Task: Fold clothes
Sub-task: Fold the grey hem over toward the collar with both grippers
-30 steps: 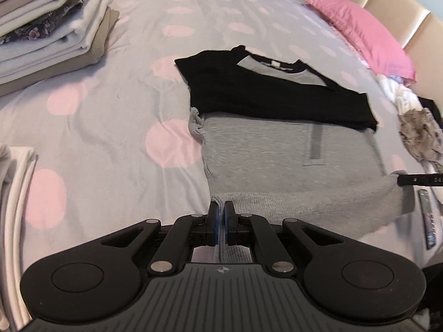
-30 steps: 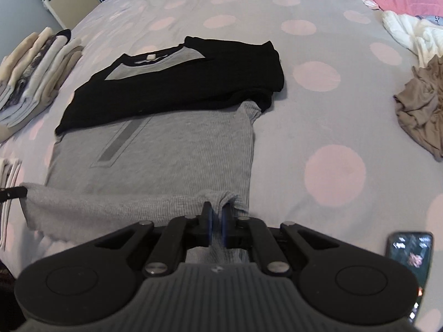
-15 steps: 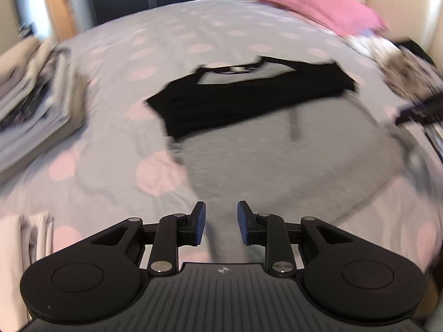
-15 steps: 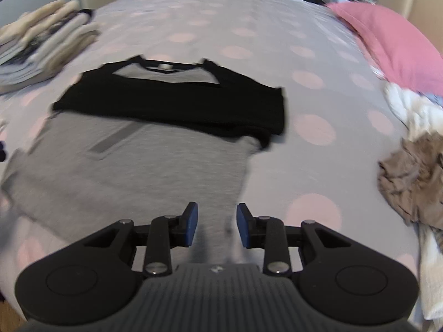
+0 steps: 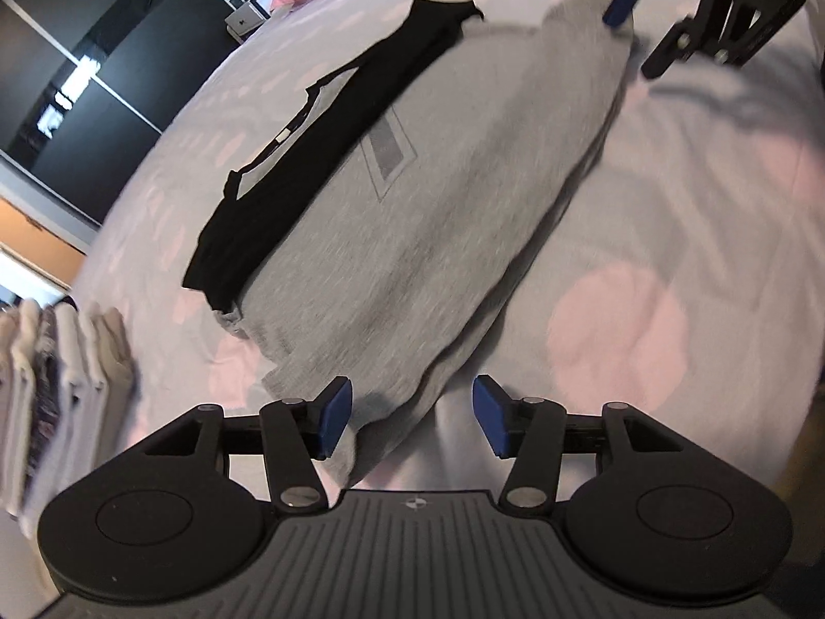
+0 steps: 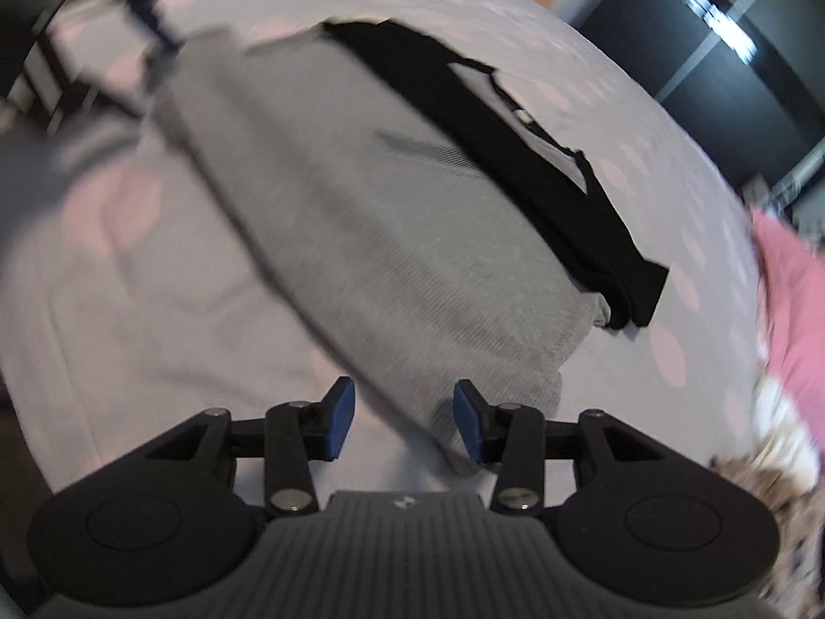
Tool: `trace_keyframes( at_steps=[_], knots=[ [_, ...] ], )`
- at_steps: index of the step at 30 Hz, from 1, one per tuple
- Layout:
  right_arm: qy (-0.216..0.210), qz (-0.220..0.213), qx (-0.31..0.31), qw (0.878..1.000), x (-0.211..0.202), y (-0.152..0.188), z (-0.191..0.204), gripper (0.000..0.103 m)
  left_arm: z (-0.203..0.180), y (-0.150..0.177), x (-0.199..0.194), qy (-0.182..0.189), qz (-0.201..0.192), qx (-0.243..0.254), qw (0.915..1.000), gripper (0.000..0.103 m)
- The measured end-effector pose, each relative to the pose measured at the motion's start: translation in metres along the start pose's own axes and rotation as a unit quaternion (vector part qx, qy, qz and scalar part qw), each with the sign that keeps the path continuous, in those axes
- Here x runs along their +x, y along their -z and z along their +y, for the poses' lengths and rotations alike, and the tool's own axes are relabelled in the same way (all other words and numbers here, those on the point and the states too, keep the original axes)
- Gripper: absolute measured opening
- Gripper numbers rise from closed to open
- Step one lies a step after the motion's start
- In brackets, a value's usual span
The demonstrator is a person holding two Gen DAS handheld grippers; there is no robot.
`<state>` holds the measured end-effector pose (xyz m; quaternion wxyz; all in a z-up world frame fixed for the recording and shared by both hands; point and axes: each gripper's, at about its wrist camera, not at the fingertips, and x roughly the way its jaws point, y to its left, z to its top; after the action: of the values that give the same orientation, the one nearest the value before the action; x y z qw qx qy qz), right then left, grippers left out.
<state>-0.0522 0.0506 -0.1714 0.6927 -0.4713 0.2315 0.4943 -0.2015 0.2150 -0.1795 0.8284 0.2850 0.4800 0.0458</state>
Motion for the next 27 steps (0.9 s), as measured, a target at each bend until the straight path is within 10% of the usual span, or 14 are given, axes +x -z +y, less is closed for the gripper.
trace_keyframes(
  at_steps=[10, 17, 27],
  knots=[
    [0.082, -0.005, -0.135, 0.987, 0.013, 0.011, 0.025, 0.053, -0.011, 0.008, 0.013, -0.063, -0.016, 0.054, 0.9964, 0.051],
    [0.083, -0.011, -0.139, 0.987, 0.019, 0.007, 0.021, 0.025, -0.023, 0.007, 0.015, -0.078, -0.029, 0.104, 0.9910, 0.036],
    [0.115, -0.021, -0.148, 0.982, 0.019, 0.005, 0.016, 0.027, 0.027, -0.004, 0.001, -0.032, -0.051, -0.067, 0.9959, 0.010]
  ],
)
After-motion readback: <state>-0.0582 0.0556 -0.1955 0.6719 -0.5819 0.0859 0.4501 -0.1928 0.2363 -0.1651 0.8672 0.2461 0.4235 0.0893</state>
